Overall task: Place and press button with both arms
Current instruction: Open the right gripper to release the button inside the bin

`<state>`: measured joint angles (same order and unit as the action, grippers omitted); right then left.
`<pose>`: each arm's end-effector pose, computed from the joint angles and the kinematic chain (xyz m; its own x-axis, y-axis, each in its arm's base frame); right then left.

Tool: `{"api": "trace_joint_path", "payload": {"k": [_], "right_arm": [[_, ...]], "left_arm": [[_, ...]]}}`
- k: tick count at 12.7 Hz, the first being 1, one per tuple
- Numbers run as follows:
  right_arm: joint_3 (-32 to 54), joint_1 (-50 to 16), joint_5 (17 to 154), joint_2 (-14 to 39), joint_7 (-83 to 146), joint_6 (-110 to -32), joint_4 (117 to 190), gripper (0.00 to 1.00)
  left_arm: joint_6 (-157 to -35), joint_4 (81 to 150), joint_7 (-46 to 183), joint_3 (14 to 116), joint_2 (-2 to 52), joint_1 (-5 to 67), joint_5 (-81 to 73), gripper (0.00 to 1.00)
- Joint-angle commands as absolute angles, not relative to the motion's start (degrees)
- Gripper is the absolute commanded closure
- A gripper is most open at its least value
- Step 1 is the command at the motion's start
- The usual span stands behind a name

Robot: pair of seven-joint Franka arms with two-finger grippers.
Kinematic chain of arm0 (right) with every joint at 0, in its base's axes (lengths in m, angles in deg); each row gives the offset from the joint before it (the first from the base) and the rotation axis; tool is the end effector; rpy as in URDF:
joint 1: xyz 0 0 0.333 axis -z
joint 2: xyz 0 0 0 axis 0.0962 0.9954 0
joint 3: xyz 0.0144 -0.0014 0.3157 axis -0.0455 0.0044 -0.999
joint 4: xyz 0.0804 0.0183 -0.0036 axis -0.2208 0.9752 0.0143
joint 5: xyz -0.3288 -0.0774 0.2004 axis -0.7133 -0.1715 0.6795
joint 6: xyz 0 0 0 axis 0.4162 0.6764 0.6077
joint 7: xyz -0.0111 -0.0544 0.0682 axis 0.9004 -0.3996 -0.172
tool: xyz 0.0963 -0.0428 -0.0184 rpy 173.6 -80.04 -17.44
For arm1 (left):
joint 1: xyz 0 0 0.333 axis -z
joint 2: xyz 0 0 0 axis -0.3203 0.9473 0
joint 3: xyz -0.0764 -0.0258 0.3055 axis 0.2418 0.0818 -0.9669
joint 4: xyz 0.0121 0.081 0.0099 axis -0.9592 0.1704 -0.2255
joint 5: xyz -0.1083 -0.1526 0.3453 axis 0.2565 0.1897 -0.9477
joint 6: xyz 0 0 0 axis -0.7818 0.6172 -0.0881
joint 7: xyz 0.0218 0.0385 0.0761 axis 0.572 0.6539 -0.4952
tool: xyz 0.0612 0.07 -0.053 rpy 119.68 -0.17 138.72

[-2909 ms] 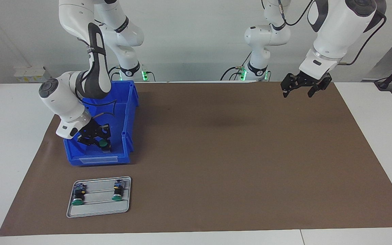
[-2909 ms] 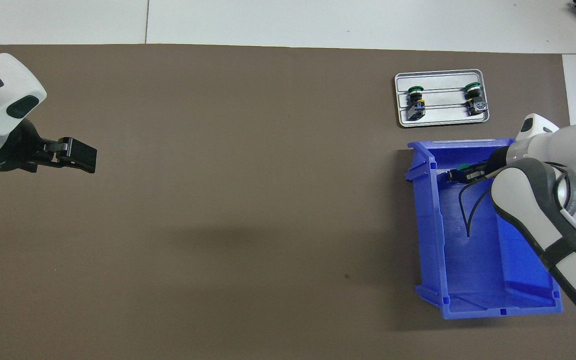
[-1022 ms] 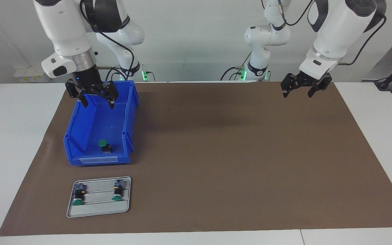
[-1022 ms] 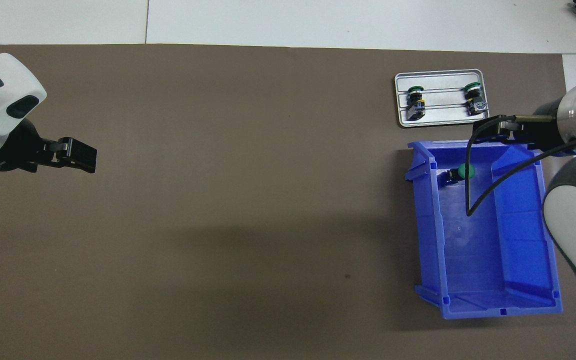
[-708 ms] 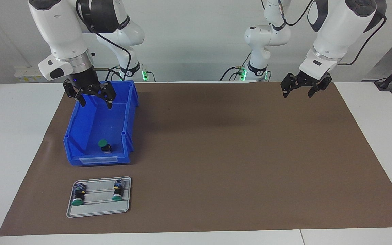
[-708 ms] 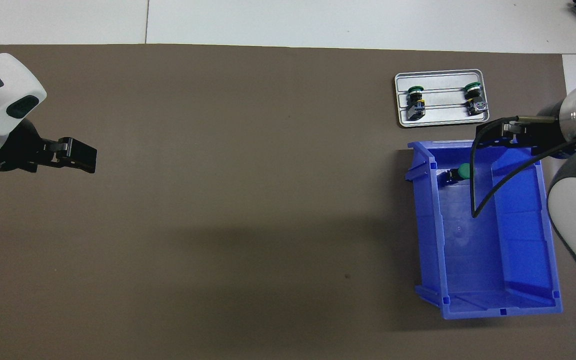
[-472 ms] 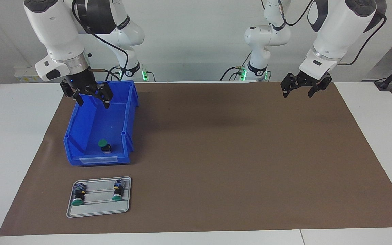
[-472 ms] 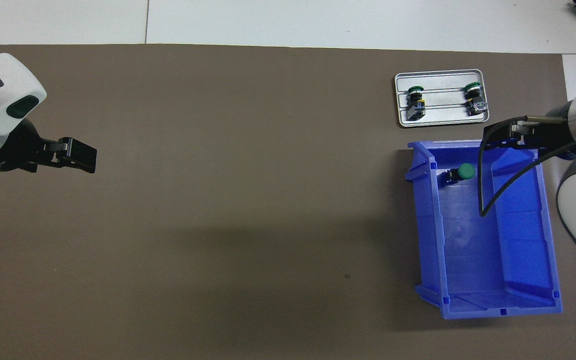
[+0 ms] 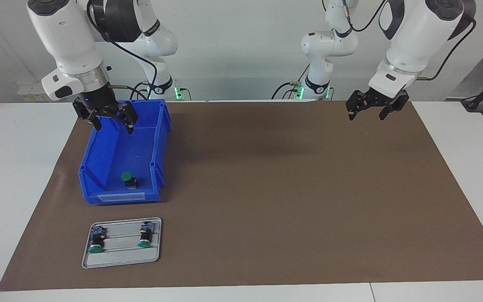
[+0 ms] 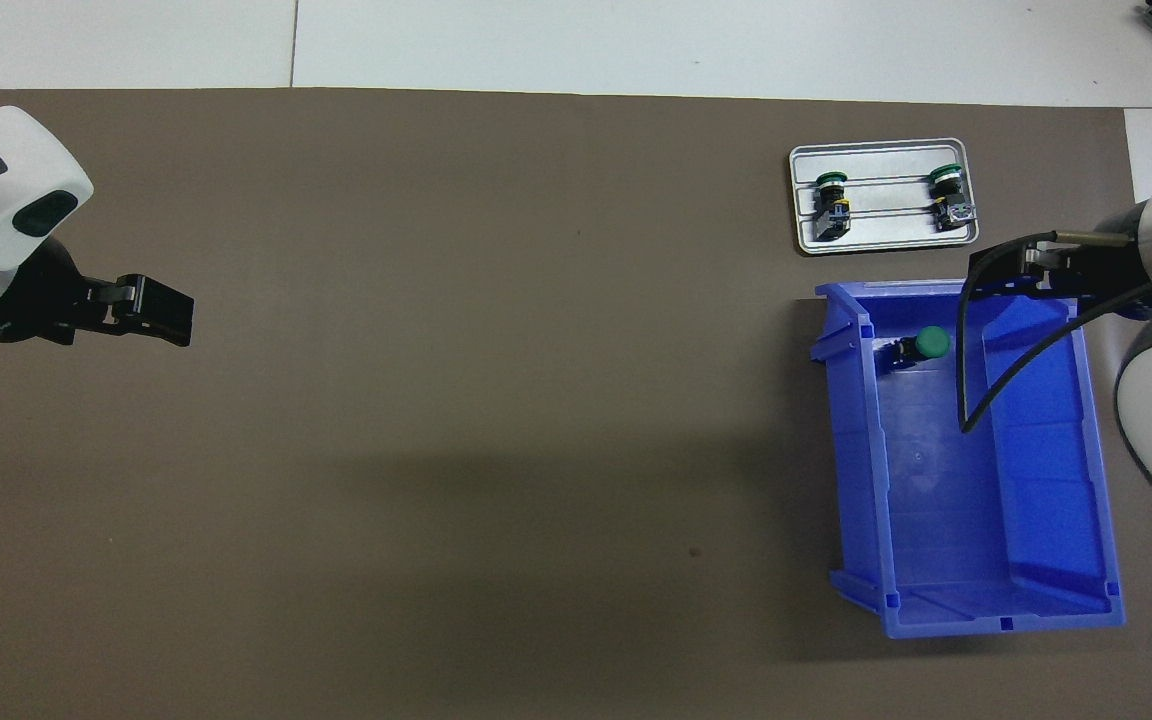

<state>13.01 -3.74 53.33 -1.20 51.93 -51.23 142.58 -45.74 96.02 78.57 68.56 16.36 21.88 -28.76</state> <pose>0.5724 0.0320 0.5984 0.9857 -0.1571 0.0602 -0.1580 -0.9874 0.0106 0.5507 -0.0937 0.6090 0.9956 -0.0748 -0.0570 -0.0749 -0.9972 0.0012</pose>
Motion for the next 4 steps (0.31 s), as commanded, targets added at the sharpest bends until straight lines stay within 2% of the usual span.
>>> {"api": "trace_joint_path", "payload": {"k": [1, 4], "right_arm": [[12.8, -3.8, 53.0, -1.4, 51.5, -51.2, 142.8, 0.00], [12.8, -3.2, 53.0, -1.3, 48.1, -50.8, 142.8, 0.00]], "left_arm": [[-45.9, 98.1, 79.7, 68.7, 14.4, 21.1, -28.1, 0.00], [-45.9, 98.1, 79.7, 68.7, 14.4, 21.1, -28.1, 0.00]]}}
